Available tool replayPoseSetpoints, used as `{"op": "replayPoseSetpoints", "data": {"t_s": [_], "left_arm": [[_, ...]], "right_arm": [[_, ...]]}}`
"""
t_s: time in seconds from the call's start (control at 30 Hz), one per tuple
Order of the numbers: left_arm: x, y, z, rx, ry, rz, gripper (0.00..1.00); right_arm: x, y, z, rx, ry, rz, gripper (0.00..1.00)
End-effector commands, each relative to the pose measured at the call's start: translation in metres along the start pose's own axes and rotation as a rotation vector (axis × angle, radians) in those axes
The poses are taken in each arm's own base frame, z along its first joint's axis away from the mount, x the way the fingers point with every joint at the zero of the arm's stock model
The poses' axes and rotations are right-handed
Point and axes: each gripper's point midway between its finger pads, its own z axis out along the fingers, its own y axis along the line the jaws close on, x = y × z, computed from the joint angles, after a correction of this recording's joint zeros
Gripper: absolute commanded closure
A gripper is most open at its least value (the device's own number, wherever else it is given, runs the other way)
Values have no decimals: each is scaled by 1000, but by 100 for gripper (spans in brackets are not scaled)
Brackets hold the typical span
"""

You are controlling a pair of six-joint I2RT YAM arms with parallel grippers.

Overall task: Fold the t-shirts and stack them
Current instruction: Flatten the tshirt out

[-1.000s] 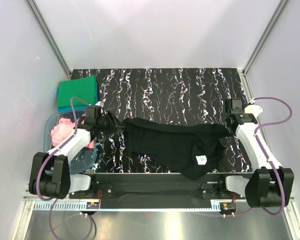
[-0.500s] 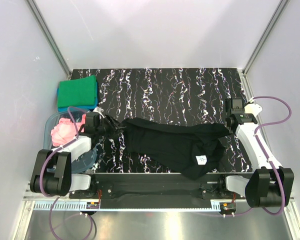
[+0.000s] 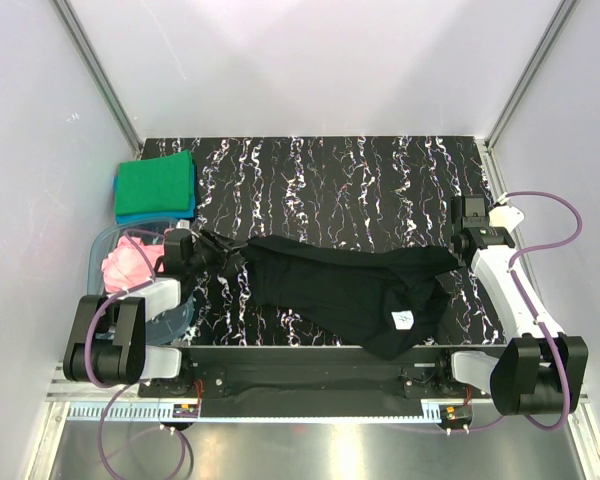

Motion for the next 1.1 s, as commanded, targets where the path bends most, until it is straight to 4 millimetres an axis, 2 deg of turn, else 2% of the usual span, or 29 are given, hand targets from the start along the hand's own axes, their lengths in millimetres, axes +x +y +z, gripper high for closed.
{"op": "replayPoseSetpoints", "data": {"t_s": [0.0, 0.27, 0.37, 0.47, 0.57, 0.93, 1.07], "left_arm": [[-7, -26, -3, 105, -17, -5, 46], [-8, -26, -15, 85, -31, 43, 47], [-16, -12, -21, 23, -80, 7, 48], [-19, -11, -24, 33, -92, -24, 48], [-17, -13, -20, 39, -69, -44, 49], [-6, 9, -1, 18, -32, -116, 49], [-3, 22, 6, -52, -22, -133, 52]], "right_arm": [[-9, 4, -2, -19, -29, 18, 100], [-11, 0, -1, 10, -35, 13, 100], [-12, 1, -2, 6, -38, 14, 100], [-12, 1, -2, 2, -37, 16, 100], [-12, 0, -3, -4, -37, 21, 100], [-10, 6, -3, -25, -25, 28, 100], [-9, 7, -2, -26, -23, 26, 100]]}}
